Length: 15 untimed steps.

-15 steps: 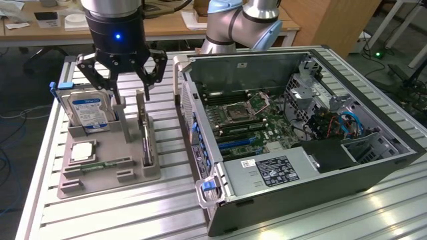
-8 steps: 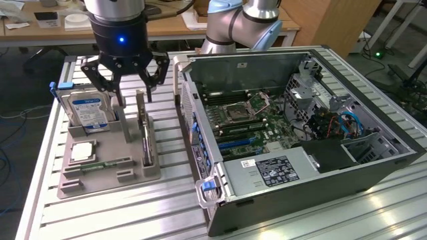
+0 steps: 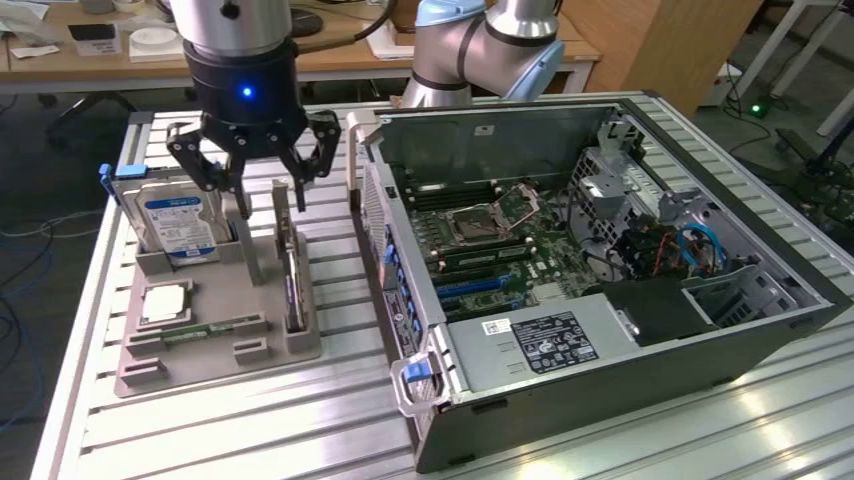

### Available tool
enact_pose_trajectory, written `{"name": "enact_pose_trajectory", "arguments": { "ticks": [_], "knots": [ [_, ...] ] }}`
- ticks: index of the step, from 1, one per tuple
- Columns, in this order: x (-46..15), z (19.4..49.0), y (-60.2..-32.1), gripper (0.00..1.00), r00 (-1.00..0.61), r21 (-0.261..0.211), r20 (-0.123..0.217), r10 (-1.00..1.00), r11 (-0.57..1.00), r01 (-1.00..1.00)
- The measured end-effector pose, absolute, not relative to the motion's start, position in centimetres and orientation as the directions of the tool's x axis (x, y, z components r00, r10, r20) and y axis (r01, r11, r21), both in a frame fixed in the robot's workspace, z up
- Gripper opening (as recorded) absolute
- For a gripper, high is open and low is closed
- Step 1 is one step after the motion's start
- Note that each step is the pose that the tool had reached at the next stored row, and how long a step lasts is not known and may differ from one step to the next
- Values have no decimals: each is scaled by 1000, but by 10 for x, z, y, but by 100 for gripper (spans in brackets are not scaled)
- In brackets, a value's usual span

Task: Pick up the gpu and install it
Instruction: 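Pick up the gpu and move the gpu toward the slot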

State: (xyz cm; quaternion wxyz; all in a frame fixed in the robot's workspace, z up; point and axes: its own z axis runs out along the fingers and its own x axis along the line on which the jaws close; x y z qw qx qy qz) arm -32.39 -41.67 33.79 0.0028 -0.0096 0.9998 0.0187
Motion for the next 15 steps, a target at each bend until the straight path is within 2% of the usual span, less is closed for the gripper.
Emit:
{"name": "enact_pose_trajectory", "arguments": {
  "ticks": [15],
  "knots": [
    [-324,329,-417,59,-1000,37,-6,-17,999,-17]
  ]
}}
